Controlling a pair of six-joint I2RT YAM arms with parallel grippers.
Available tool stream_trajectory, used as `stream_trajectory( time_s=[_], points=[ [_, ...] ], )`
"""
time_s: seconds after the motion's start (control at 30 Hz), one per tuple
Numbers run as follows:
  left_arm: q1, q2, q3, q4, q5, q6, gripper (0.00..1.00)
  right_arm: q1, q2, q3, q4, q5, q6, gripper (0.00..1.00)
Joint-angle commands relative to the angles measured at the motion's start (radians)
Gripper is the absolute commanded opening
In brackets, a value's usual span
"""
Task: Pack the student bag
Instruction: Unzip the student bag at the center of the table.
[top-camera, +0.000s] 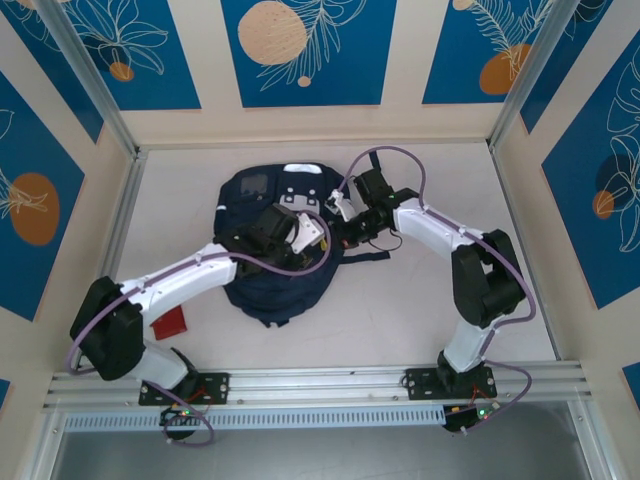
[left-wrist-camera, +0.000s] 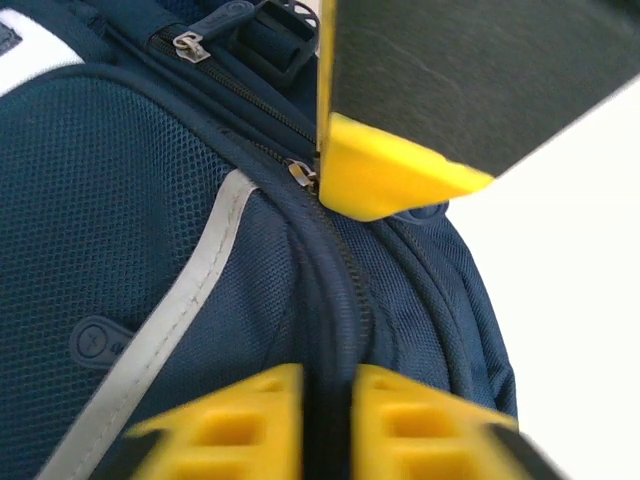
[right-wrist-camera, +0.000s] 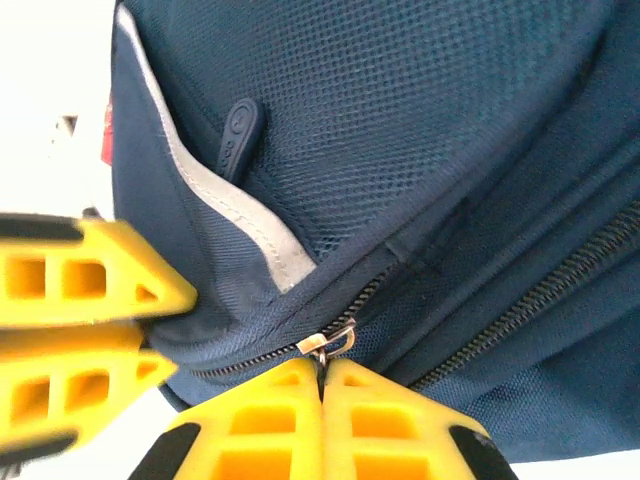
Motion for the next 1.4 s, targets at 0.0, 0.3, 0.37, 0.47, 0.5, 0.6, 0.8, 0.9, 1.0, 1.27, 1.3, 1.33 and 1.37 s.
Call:
stream_trajectory(
  time_s=[0.0, 0.3, 0.37, 0.47, 0.5, 0.6, 0.8, 0.9, 1.0, 1.27, 1.3, 1.33, 1.37],
  points=[
    [0.014, 0.030, 0.075, 0.071, 0.045, -0.130, 0.42, -0.051, -0.042, -0.011, 0.014, 0.107, 0.057, 0.00],
    [0.058, 0.095, 0.210, 0.049, 0.185, -0.241, 0.56, -0.097, 0.013, 0.031, 0.018, 0.154, 0.014, 0.00],
    [0.069, 0.115, 0.223, 0.066, 0.167, -0.271, 0.54, -0.100, 0.015, 0.024, 0.025, 0.161, 0.018, 0.00],
    [0.086, 0.175, 0.264, 0.066, 0.105, -0.342, 0.44, -0.102, 0.009, 0.004, 0.042, 0.163, 0.029, 0.00],
    [0.093, 0.203, 0.286, 0.059, 0.090, -0.364, 0.40, -0.101, 0.006, -0.002, 0.047, 0.163, 0.032, 0.00],
    [0.104, 0.293, 0.376, 0.025, 0.075, -0.414, 0.28, -0.100, -0.006, -0.024, 0.063, 0.162, 0.035, 0.00],
    [0.104, 0.415, 0.505, -0.062, 0.019, -0.461, 0.20, -0.102, -0.041, -0.068, 0.086, 0.161, 0.032, 0.00],
    [0.104, 0.470, 0.550, -0.125, -0.034, -0.473, 0.17, -0.101, -0.059, -0.087, 0.083, 0.169, 0.035, 0.00],
    [0.103, 0.518, 0.577, -0.172, -0.054, -0.491, 0.13, -0.095, -0.088, -0.116, 0.081, 0.186, 0.034, 0.00],
    [0.103, 0.593, 0.600, -0.197, -0.076, -0.524, 0.06, -0.016, -0.181, -0.181, 0.013, 0.237, 0.041, 0.00],
    [0.104, 0.600, 0.606, -0.200, -0.078, -0.526, 0.06, 0.000, -0.191, -0.184, 0.003, 0.248, 0.048, 0.00],
    [0.104, 0.608, 0.612, -0.205, -0.078, -0.530, 0.06, 0.022, -0.204, -0.190, -0.005, 0.262, 0.055, 0.00],
    [0.104, 0.615, 0.618, -0.207, -0.078, -0.535, 0.05, 0.041, -0.218, -0.199, -0.010, 0.278, 0.065, 0.00]
  ],
)
